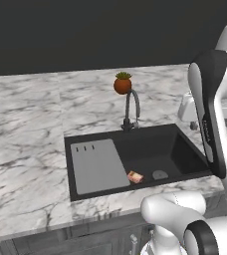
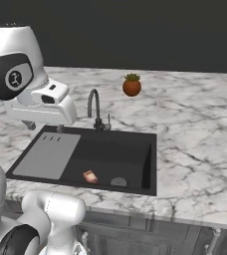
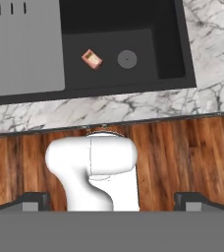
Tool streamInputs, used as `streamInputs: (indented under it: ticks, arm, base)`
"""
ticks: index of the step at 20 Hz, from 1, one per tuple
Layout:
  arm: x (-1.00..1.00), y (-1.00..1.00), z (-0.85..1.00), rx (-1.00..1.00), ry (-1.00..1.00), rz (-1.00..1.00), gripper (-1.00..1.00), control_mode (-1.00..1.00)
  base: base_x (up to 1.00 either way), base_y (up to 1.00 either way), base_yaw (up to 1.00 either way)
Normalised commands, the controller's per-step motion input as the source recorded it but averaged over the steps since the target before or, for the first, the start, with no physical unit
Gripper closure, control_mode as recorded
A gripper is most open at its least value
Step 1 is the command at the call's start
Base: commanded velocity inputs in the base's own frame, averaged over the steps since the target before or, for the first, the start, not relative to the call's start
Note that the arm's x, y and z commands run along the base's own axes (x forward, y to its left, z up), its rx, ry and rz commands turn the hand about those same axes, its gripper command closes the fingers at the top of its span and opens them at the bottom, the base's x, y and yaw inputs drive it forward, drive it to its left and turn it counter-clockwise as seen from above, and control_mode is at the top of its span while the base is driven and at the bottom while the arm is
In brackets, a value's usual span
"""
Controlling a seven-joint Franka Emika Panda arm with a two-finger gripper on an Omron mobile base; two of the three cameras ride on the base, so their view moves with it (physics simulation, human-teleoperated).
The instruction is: Pick up the bar soap and bar soap from the sink, and place them back in the cabinet, and close the cabinet door.
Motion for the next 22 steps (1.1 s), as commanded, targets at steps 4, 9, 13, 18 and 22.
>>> streamInputs:
  ticks: [4,9,13,18,22]
  arm:
    - [0.0,0.0,0.0,0.0,0.0,0.0,-1.0,1.0]
    - [0.43,0.0,-0.02,0.0,0.0,0.0,-1.0,-1.0]
    - [0.62,0.0,-0.13,0.0,0.0,0.0,-1.0,-1.0]
    - [0.3,0.0,-0.25,0.0,0.0,0.02,-1.0,-1.0]
    - [0.12,0.0,-0.32,0.0,-0.06,0.03,-1.0,-1.0]
  base:
    - [0.46,0.0,0.0]
    - [0.08,0.0,0.0]
    - [0.0,0.0,0.0]
    - [0.0,0.0,0.0]
    - [0.0,0.0,0.0]
